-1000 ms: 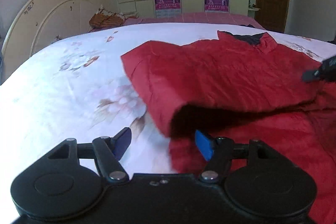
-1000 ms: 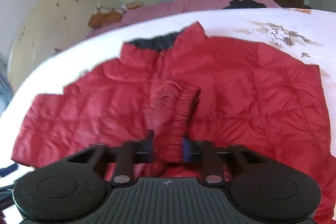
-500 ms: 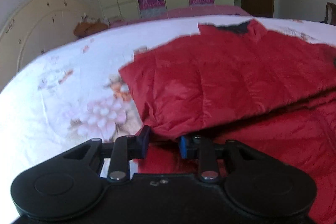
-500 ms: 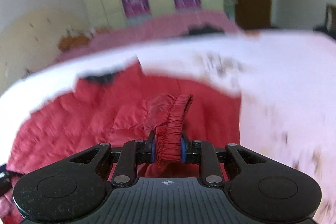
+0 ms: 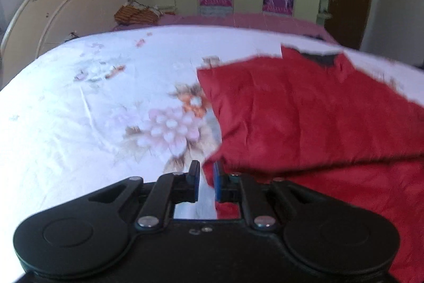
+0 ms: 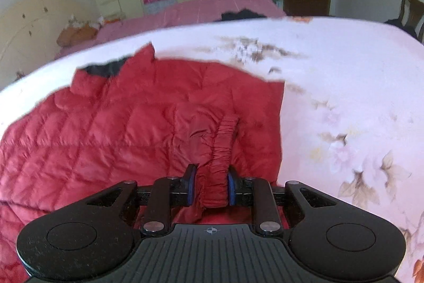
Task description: Fold large clothes
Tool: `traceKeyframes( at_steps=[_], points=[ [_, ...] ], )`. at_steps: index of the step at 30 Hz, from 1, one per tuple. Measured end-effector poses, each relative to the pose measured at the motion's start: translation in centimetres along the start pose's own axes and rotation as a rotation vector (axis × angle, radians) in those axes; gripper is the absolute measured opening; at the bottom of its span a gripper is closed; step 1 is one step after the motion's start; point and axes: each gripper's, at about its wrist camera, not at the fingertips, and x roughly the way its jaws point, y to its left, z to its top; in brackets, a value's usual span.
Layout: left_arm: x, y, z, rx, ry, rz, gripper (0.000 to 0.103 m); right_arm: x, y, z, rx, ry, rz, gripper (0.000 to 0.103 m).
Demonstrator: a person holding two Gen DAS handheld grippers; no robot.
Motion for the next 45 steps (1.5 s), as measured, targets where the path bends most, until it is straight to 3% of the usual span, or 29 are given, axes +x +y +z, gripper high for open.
traceKeyframes(
  at_steps=[2, 3, 4, 5, 8, 14, 19, 23, 27, 32, 35, 39, 45],
  points=[
    [-0.3, -0.2, 1.3, -0.008, -0.024, -0.017, 0.011, -0.7, -0.1, 0.5, 0.004, -0.035, -0.009, 0.040],
    [-0.1, -0.5, 1.8, -0.007, -0.031, -0.027, 0.011, -1.2, -0.1, 0.8, 0.009, -0.065, -0.019, 0.062],
    [0.2, -0.8, 2.4, -0.005, -0.037, -0.034, 0.011, -1.5, -0.1, 1.0, 0.008, -0.093, -0.025, 0.070],
    [0.7, -1.3, 3.0, 0.005, -0.041, -0.040, 0.011, -1.9, 0.1, 1.3, -0.002, -0.117, -0.027, 0.072],
    [3.0, -2.9, 4.0, 0.043, -0.034, -0.047, 0.011, -2.0, 0.5, 2.0, -0.006, -0.146, -0.018, 0.072],
    [7.3, -4.6, 4.6, 0.071, -0.010, -0.045, 0.008, 1.7, 3.4, 2.5, -0.083, -0.093, 0.028, 0.071],
    [9.5, -5.0, 4.5, 0.075, 0.017, -0.028, 0.009, 6.6, 3.5, 1.9, -0.143, -0.026, -0.088, 0.072],
    [9.8, -5.0, 4.3, 0.079, 0.018, -0.026, 0.009, 8.5, 1.9, 1.9, -0.113, 0.008, -0.089, 0.072],
    [9.6, -4.9, 4.6, 0.085, 0.024, -0.026, 0.008, 7.2, 2.2, 2.1, -0.116, -0.032, -0.089, 0.071],
    [9.6, -5.1, 4.6, 0.092, 0.027, -0.020, 0.008, 7.4, 2.2, 2.0, -0.134, 0.001, -0.094, 0.072],
    [9.5, -5.1, 4.8, 0.086, 0.037, -0.016, 0.009, 5.6, 2.5, 2.2, -0.128, -0.044, -0.079, 0.072],
    [8.9, -5.1, 5.0, 0.083, 0.038, -0.003, 0.016, 3.5, 2.8, 2.0, -0.132, -0.077, -0.038, 0.072],
    [6.8, -5.2, 5.2, 0.062, 0.006, -0.014, 0.024, 2.2, 2.9, 0.8, -0.125, -0.053, -0.006, 0.072]
  ],
)
